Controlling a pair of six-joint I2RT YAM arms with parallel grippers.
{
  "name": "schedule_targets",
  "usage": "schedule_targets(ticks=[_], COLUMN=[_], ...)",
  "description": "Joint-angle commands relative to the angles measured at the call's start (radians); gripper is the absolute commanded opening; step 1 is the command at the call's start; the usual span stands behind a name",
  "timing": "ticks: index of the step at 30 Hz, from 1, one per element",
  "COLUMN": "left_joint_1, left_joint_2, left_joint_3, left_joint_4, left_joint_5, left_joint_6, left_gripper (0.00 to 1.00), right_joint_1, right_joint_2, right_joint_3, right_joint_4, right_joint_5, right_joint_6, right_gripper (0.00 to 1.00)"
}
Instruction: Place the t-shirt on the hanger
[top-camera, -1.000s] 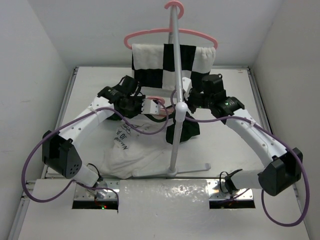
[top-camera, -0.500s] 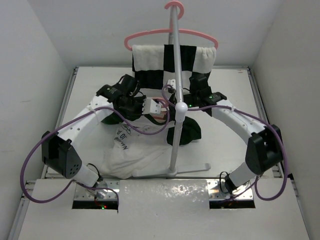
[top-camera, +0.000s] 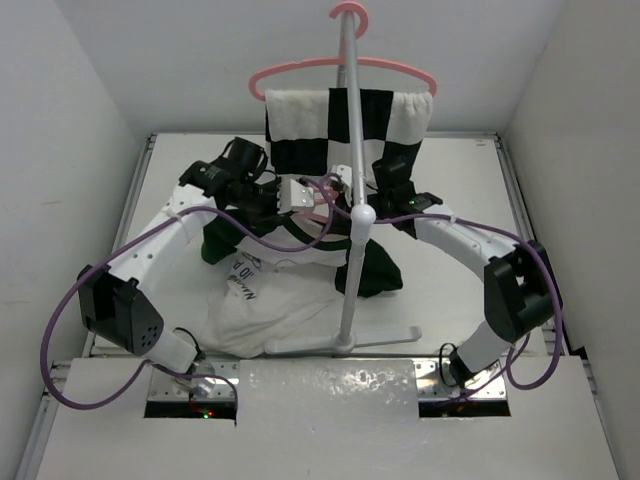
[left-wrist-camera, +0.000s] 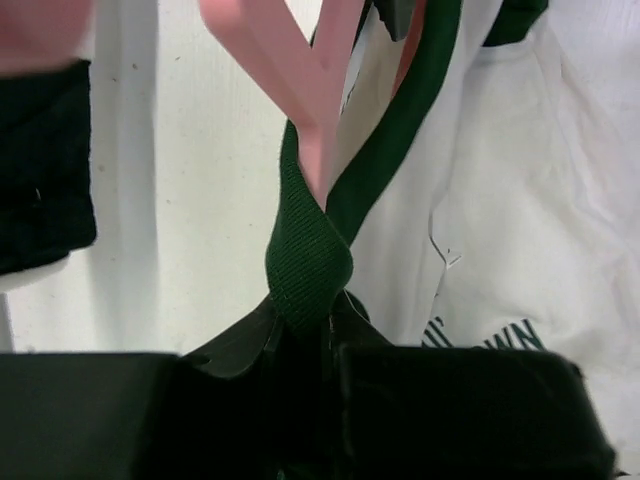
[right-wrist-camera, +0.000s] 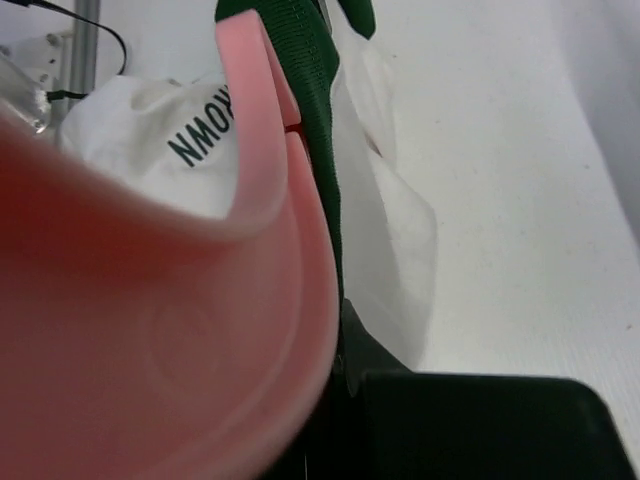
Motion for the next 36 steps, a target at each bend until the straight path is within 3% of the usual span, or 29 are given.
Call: schedule_targets(ticks=[1,5,6,7,9,10,11,13,18,22,24,25,27,29,30,31,36], left_joint_1=[-0.004,-0.002,-0.001,0.004,0.01,0.03,0.043,0.085,0.162,0.168,0.168,0.163,0.148,0.126,0.126,0.125,0.061], left_joint_2=[-0.031,-0.042,-0.042,-0.047,-0.057,-0.071,-0.079,-0.09,-0.136,-0.224,-0.248,-0.263,-0.274,-0.281,-0.284,-0.286,-0.28], left_joint_3=[0.069,0.05,0.041,0.036,0.015,0.012,0.01,0.041,0.09,-0.058,-0.177,-0.204,-0.249,-0.244,-0.237,-0.223,-0.209], left_joint_4=[0.071,0.159,0.162,0.168,0.223,0.248,0.307,0.363,0.409,0.423,0.45,0.453,0.473,0.496,0.505,0.519,0.521], left_joint_5=[0.163,0.026,0.004,-0.018,-0.076,-0.085,-0.088,-0.102,-0.09,-0.134,-0.122,-0.098,-0.027,-0.019,-0.013,0.007,0.028], left_joint_6=[-0.094,-0.204,-0.215,-0.229,-0.307,-0.338,-0.376,-0.525,-0.689,-0.7,-0.753,-0.77,-0.79,-0.789,-0.79,-0.784,-0.72], left_gripper=[0.0,0.05,0.09,0.22,0.32,0.49,0.79,1.0,1.0,0.98,0.84,0.68,0.63,0.68,0.78,0.82,0.87], right_joint_1=[-0.013,-0.08,-0.095,-0.121,-0.138,-0.149,-0.152,-0.161,-0.18,-0.184,-0.186,-0.186,-0.186,-0.186,-0.186,-0.186,-0.188], right_joint_2=[0.019,-0.007,-0.024,-0.031,-0.068,-0.082,-0.097,-0.148,-0.237,-0.312,-0.341,-0.357,-0.39,-0.409,-0.429,-0.442,-0.51], right_joint_3=[0.046,0.007,-0.004,-0.021,-0.04,-0.055,-0.061,-0.075,-0.07,-0.06,-0.053,-0.047,0.004,0.055,0.109,0.133,0.247], right_joint_4=[0.013,0.033,0.047,0.042,0.027,0.022,0.018,-0.004,-0.097,-0.157,-0.16,-0.165,-0.226,-0.287,-0.356,-0.39,-0.539], right_joint_5=[0.009,-0.096,-0.109,-0.118,-0.109,-0.081,-0.067,-0.041,0.022,0.06,0.103,0.123,0.16,0.204,0.216,0.244,0.368], right_joint_6=[0.049,0.136,0.156,0.17,0.173,0.173,0.177,0.178,0.181,0.225,0.254,0.291,0.314,0.32,0.317,0.303,0.29], right_gripper=[0.0,0.0,0.0,0.0,0.0,0.0,0.0,0.0,0.0,0.0,0.0,0.0,0.0,0.0,0.0,0.0,0.0])
